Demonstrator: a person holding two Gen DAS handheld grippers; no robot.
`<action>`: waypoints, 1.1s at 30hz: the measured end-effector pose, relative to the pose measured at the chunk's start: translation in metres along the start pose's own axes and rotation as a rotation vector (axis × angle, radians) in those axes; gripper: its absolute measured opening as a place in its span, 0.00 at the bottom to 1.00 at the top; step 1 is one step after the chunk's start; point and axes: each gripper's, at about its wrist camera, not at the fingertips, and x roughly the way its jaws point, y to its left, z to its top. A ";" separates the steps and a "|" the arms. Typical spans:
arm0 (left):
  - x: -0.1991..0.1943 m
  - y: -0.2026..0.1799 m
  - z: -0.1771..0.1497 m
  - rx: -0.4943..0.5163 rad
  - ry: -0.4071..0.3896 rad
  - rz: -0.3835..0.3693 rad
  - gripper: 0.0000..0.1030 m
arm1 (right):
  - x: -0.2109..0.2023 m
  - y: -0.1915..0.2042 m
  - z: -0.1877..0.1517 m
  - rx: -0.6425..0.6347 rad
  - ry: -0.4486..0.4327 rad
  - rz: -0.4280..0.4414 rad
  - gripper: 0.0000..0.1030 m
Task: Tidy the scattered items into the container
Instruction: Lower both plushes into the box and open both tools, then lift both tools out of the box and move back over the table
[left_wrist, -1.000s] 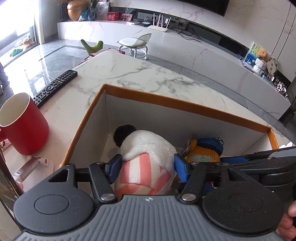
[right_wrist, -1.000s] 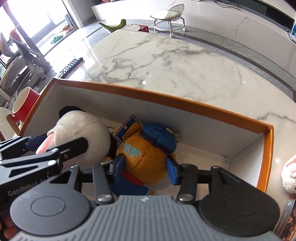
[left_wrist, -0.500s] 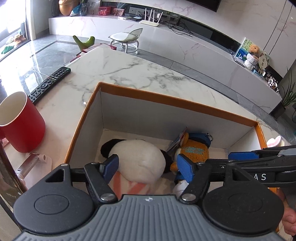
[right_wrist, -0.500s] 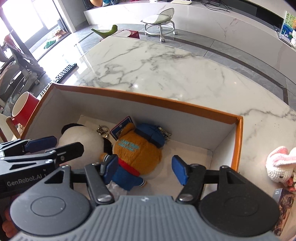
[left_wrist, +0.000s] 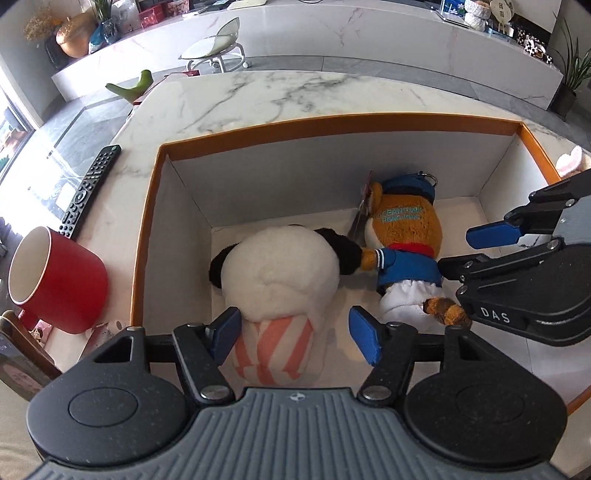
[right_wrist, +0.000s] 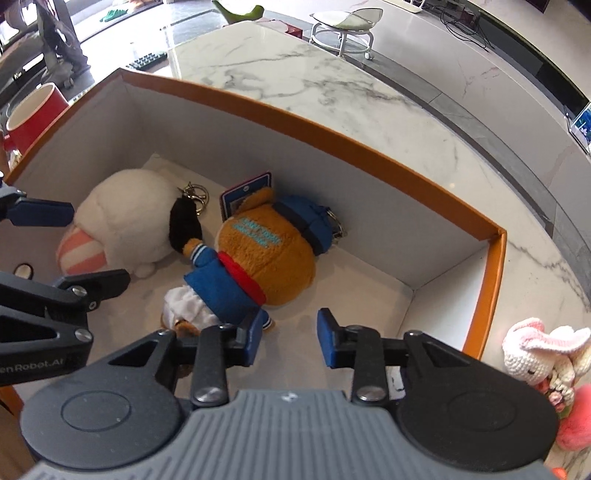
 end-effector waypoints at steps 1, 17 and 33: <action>0.001 0.002 0.002 -0.013 -0.006 0.018 0.63 | 0.003 0.000 0.002 -0.006 0.004 -0.005 0.34; -0.022 0.033 -0.005 -0.243 -0.144 -0.066 0.50 | 0.010 0.020 0.009 -0.090 -0.122 0.117 0.28; -0.057 0.004 -0.011 -0.183 -0.203 -0.065 0.59 | -0.036 0.015 -0.013 -0.066 -0.137 0.073 0.29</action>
